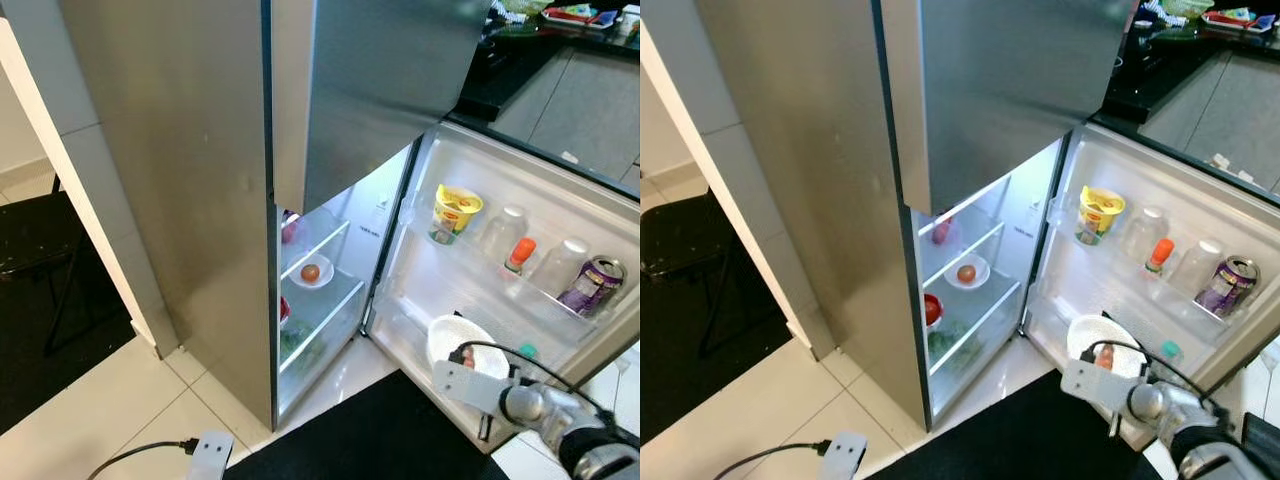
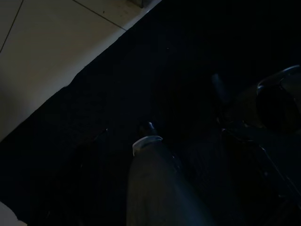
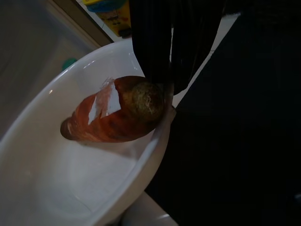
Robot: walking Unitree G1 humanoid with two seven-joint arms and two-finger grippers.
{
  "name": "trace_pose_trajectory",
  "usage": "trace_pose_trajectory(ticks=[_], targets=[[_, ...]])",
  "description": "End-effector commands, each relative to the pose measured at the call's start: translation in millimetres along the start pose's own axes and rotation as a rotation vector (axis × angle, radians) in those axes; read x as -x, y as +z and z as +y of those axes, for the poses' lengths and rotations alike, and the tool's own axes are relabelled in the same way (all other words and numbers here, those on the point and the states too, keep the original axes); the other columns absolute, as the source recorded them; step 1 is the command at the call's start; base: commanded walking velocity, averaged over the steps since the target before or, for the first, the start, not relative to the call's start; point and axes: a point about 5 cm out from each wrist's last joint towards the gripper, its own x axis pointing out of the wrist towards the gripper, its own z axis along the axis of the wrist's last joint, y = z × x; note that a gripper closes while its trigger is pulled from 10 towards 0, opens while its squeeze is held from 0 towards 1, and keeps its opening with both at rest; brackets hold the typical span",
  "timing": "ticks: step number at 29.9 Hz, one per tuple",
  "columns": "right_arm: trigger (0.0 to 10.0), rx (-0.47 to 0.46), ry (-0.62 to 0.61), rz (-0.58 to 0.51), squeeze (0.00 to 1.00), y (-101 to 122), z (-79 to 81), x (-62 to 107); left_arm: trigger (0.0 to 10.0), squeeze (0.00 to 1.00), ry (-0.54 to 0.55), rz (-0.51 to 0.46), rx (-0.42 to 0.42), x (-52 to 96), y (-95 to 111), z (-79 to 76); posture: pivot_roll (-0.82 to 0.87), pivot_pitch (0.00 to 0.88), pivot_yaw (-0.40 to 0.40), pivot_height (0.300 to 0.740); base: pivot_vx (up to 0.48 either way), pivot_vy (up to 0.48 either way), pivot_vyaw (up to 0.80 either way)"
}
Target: Restocking fridge
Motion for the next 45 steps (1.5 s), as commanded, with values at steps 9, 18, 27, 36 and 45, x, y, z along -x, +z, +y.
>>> trace_pose_trajectory(ticks=[9,18,27,36,45], targets=[[10.0,0.021,0.01,-0.008,0.0,8,14.3,-6.0,10.0,0.0,-0.023,0.01,-0.015,-1.0,0,-4.1,-0.04,0.0,-0.015,0.74,0.0,-0.471,0.0],[10.0,0.071,0.027,0.024,0.0,8,26.8,-10.1,10.0,0.0,-0.021,0.01,-0.007,-1.6,1,-5.4,-0.05,0.0,-0.014,0.74,0.0,-0.311,0.0],[10.0,0.08,0.101,0.057,0.0,2,55.0,-13.0,10.0,0.0,-0.019,0.005,0.01,-1.9,1,-6.8,-0.04,0.0,-0.022,0.74,0.0,0.0,0.0],[10.0,0.061,0.063,0.005,0.0,16,51.4,-16.0,10.0,0.0,-0.037,0.012,0.006,-1.7,-1,-8.6,-0.04,0.0,-0.021,0.74,0.0,-0.315,0.0],[10.0,0.039,0.075,-0.011,0.0,22,59.9,-18.6,10.0,0.0,-0.004,0.0,0.026,-2.2,2,-5.8,-0.04,0.0,-0.022,0.74,0.0,-0.212,0.0]])
